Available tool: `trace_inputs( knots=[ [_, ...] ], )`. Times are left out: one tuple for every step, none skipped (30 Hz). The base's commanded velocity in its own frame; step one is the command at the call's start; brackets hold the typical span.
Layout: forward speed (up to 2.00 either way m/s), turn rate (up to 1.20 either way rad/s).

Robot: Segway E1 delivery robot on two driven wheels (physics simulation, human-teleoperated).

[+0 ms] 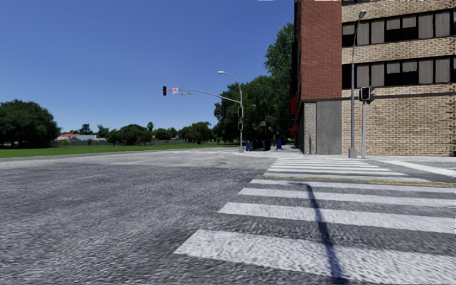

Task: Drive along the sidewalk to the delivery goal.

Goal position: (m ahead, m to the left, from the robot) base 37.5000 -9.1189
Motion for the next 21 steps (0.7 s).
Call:
trace_inputs(
  knots=[
    [1.83,-0.6],
    [1.83,-0.6],
    [1.83,-0.6],
    [1.83,-0.6],
    [1.83,-0.6],
    [1.83,-0.6],
    [1.83,-0.6],
    [1.83,-0.6],
    [1.83,-0.6],
    [1.83,-0.6],
    [1.83,-0.6],
    [1.83,-0.6],
    [1.83,-0.6],
    [1.83,-0.6],
    [1.83,-0.6],
    [1.83,-0.6],
    [1.82,-0.6],
    [1.82,-0.6],
    [1.82,-0.6],
    [1.82,-0.6],
    [1.82,-0.6]
  ],
)
